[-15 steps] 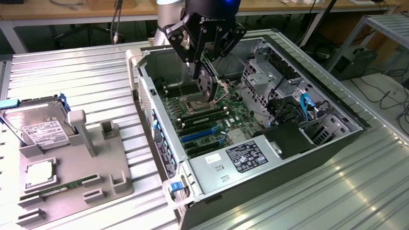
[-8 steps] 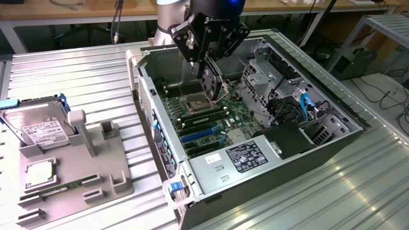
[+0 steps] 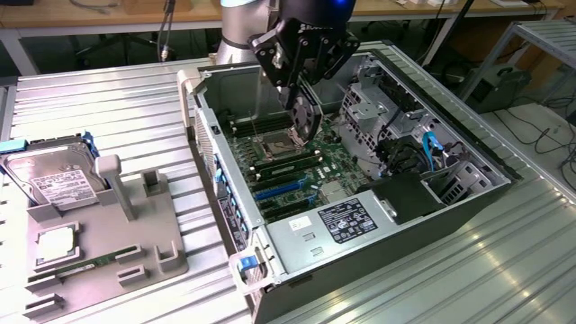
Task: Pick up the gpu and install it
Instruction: 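Pick up the gpu and move the gpu toward the slot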
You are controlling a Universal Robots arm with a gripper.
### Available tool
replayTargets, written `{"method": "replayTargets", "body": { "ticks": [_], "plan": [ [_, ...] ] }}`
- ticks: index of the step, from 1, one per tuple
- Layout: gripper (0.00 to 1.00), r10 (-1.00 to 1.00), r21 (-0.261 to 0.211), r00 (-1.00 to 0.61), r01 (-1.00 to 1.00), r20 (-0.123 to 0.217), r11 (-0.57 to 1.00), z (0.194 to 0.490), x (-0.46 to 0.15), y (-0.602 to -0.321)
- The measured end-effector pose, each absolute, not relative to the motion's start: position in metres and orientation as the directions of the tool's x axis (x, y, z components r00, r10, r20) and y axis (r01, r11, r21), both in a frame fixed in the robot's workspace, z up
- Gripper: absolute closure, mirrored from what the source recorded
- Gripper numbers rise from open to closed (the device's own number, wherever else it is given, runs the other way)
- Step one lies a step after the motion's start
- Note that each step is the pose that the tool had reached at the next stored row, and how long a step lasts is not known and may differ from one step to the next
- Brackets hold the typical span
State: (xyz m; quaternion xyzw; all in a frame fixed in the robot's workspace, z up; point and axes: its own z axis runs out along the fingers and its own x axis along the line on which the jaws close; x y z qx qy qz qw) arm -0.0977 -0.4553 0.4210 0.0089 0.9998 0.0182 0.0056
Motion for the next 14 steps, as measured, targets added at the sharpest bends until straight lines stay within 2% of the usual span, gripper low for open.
{"method": "replayTargets", "body": {
  "ticks": [14],
  "plan": [
    [0.73, 0.018, 0.036, -1.000, 0.018, -0.011, 0.999, 0.418, -0.072, -0.455]
  ]
}}
